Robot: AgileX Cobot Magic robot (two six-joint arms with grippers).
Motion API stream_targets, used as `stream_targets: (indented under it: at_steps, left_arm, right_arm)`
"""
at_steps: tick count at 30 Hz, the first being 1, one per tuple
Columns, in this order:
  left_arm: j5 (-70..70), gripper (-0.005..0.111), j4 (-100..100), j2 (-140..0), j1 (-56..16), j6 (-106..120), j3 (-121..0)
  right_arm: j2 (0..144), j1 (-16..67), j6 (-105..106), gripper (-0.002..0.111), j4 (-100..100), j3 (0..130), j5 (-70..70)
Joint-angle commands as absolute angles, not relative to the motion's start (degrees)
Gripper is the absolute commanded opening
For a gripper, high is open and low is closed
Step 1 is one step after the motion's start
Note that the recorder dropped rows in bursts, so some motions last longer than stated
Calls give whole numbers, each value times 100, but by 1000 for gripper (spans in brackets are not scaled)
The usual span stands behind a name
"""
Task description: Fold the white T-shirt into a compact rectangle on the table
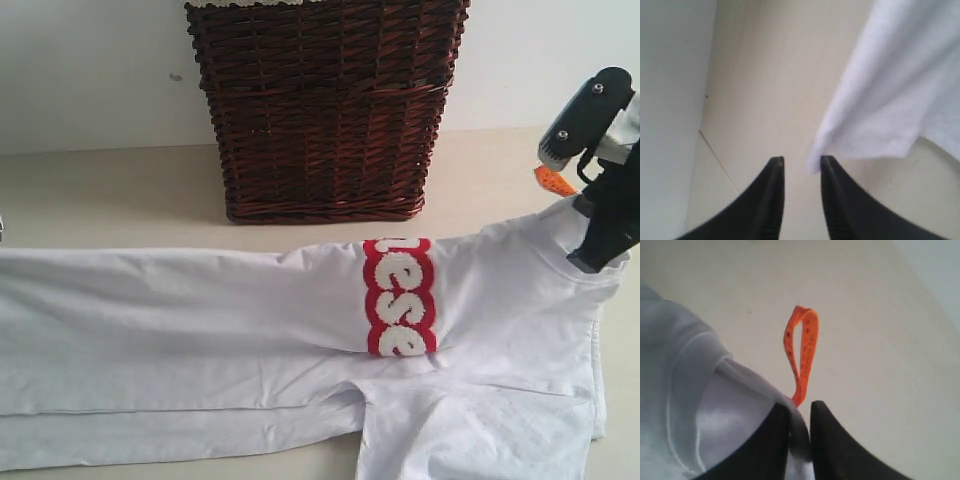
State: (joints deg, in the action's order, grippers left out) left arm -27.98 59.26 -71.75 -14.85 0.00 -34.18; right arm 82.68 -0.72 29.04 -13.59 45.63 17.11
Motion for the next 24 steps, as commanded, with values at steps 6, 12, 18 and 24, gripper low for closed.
stream_targets:
  at_steps: [6,12,18,24]
  left_arm:
    - [-2704,51,8155,-7539,-1245,-2995,-3465]
    - [-1441,46,7104,-7539,-1293,-3046,-3465]
    - [-1558,23,5502,-7539,-2149,-2769,-3465]
    - [-2766,18,3335,-7539,-3329,590,-3455]
  right_arm:
    - [8910,-397,2015,44,-1601,4564,198]
    - [8816,-511,1028,43,-1308,4785,714]
    - [8667,-469,880,43,-911,5181,1858]
    - [8487,-469,880,43,-592,5193,2269]
